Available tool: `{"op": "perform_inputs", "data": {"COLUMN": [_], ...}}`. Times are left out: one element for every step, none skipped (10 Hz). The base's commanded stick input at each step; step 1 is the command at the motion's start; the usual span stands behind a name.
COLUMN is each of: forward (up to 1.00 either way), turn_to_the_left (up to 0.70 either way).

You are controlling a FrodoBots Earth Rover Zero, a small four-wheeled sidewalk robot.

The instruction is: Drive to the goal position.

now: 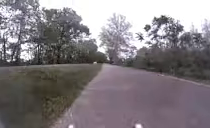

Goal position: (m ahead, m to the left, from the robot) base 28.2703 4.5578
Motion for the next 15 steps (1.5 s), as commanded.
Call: {"op": "perform_inputs", "data": {"forward": [1.0,1.0,1.0,1.0,1.0,1.0,1.0,1.0,1.0,1.0,1.0,1.0,1.0,1.0,1.0], "turn_to_the_left": [0.0,0.0,0.0,0.0,0.0,0.0,0.0,0.0,0.0,0.0,0.0,0.0,0.0,0.0,0.0]}}
